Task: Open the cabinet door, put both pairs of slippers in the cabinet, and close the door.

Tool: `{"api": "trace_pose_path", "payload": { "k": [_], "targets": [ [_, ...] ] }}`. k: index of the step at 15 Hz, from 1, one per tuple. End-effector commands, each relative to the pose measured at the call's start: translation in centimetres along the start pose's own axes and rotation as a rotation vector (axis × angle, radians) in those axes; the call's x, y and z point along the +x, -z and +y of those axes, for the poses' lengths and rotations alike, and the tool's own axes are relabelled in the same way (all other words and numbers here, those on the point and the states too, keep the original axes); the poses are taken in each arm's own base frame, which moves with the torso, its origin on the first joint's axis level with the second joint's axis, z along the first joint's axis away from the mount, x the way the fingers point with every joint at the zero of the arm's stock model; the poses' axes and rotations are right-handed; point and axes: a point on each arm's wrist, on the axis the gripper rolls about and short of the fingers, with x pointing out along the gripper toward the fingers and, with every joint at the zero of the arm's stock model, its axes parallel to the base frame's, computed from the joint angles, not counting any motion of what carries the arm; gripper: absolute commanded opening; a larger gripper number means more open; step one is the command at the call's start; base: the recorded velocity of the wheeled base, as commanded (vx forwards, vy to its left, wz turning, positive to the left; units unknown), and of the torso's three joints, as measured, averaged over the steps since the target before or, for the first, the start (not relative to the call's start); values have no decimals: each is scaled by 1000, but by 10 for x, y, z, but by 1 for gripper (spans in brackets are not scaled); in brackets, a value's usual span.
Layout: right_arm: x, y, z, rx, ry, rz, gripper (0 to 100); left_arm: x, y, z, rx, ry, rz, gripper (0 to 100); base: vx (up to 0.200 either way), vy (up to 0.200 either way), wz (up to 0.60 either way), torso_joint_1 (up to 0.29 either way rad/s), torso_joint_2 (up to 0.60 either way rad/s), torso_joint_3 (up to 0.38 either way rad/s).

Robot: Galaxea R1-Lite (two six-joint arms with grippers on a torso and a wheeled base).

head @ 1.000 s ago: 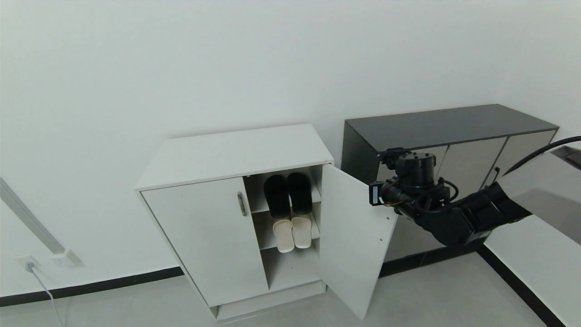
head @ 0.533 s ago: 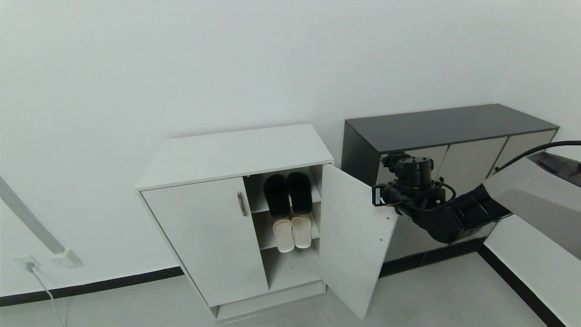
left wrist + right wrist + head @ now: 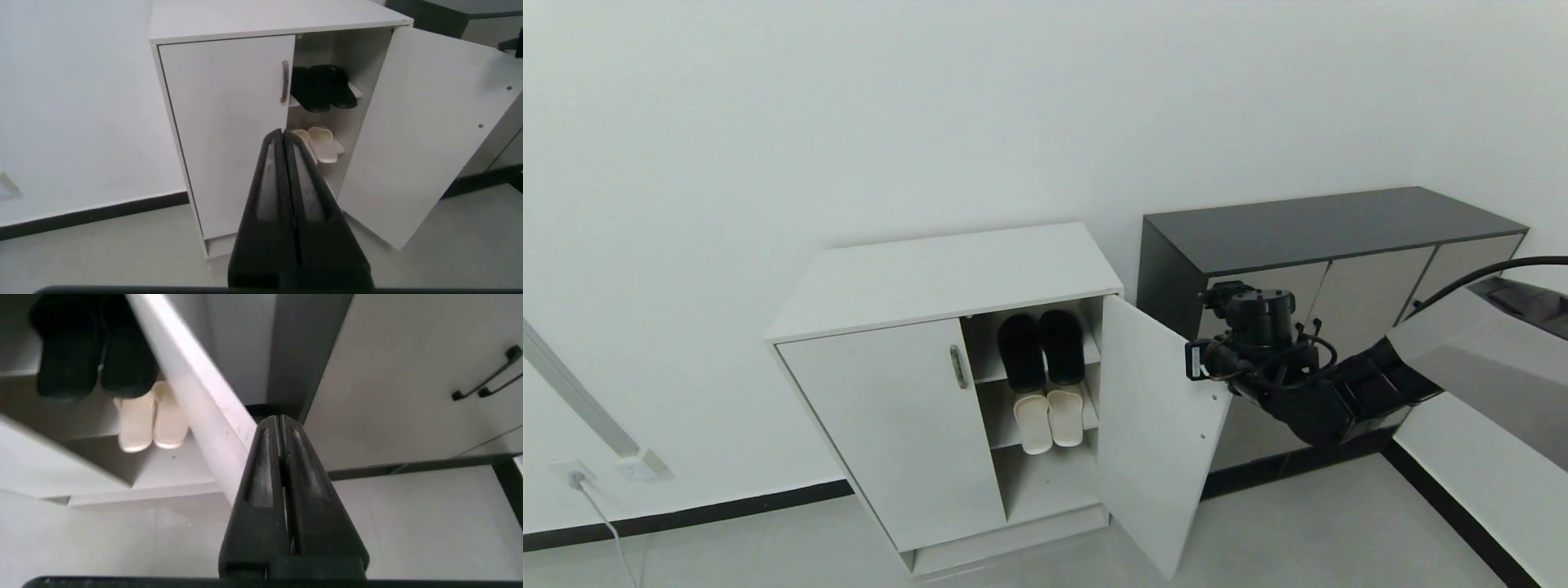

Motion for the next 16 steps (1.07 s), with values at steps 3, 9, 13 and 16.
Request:
{"api": "trace_pose_path", "payload": {
  "k": [3, 9, 13, 16],
  "targets": [
    [-34, -5, 35, -27, -98, -7, 0, 0, 0, 0, 0, -1, 1, 0, 0, 0, 0, 0, 0, 0],
    [-74, -7, 62, -31, -194, -5, 0, 0, 0, 0, 0, 1, 1, 0, 0, 0, 0, 0, 0, 0],
    [-84, 1, 58, -70, -305, 13, 0, 0, 0, 0, 0, 1, 1, 0, 0, 0, 0, 0, 0, 0],
    [-84, 7, 55, -120, -301, 19, 0, 0, 0, 0, -3, 1, 1, 0, 0, 0, 0, 0, 0, 0]
  ]
}}
